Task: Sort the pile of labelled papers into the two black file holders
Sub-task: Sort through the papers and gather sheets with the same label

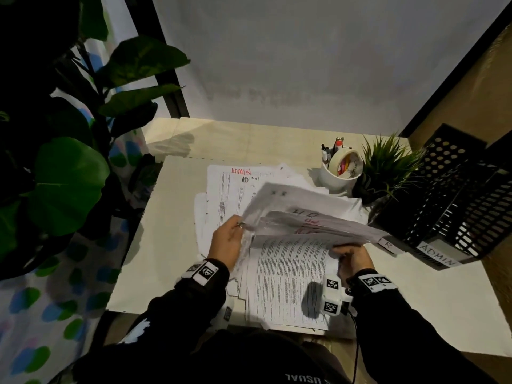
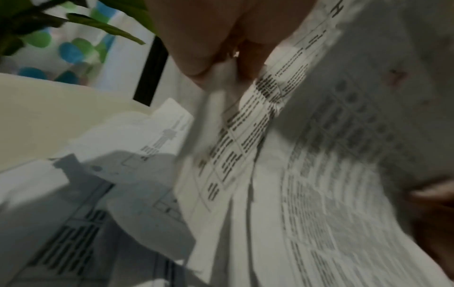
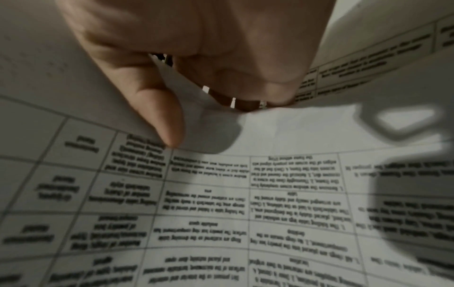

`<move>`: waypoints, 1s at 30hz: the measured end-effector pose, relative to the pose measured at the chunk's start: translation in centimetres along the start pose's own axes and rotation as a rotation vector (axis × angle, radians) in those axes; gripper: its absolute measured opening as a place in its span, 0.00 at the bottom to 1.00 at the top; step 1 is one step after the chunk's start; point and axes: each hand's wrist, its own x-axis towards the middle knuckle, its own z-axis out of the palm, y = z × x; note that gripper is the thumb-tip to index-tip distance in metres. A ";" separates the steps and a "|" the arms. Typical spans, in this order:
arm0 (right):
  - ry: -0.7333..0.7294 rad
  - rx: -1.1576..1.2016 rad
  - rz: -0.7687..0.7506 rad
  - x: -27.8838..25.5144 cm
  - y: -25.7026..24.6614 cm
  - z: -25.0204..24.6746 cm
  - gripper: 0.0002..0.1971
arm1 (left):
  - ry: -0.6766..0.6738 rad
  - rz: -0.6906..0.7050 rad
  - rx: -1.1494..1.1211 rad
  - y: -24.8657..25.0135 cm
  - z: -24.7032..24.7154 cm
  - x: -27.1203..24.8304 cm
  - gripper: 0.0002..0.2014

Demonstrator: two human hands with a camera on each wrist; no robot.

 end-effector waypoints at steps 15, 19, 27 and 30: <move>-0.169 0.036 -0.365 -4.8 -8.9 4.9 0.17 | 0.005 0.053 -0.126 7.2 3.1 -0.1 0.11; -0.164 -0.029 -0.624 -9.1 -11.3 5.6 0.13 | 0.067 0.248 -0.182 8.5 3.3 0.0 0.10; -0.053 -0.251 -0.469 -9.4 -3.4 4.2 0.12 | 0.054 0.034 -0.037 4.1 5.3 -1.1 0.06; -0.055 -0.244 -0.537 -9.7 -4.0 4.0 0.12 | 0.076 0.007 -0.068 4.8 5.4 -0.8 0.07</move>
